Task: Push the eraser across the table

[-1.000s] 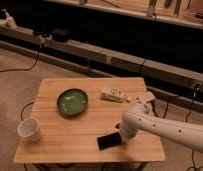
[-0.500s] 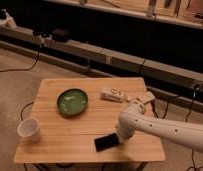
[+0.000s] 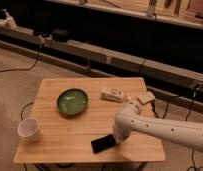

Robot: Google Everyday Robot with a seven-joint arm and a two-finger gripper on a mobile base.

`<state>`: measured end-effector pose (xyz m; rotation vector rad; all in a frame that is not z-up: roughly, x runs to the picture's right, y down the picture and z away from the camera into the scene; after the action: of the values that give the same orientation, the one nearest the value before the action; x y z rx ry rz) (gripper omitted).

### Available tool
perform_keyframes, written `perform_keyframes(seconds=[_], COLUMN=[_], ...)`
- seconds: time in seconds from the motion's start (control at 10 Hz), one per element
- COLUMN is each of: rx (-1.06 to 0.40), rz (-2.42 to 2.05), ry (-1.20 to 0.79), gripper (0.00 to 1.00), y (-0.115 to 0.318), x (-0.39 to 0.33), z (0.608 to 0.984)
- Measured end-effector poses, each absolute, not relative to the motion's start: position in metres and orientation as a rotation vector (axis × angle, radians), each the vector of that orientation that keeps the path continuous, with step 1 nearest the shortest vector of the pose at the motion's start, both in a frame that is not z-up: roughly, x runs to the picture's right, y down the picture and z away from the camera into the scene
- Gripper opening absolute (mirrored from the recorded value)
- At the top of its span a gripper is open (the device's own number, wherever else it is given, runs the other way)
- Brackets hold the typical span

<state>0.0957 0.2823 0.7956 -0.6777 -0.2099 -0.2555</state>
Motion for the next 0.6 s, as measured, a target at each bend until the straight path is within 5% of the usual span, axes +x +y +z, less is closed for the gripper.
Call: perform_keyframes(seconds=[0.6], rx=[-0.693], rz=[-0.304], ry=[-0.229], gripper=[0.0], y=[0.292], x=[0.076], z=[0.792])
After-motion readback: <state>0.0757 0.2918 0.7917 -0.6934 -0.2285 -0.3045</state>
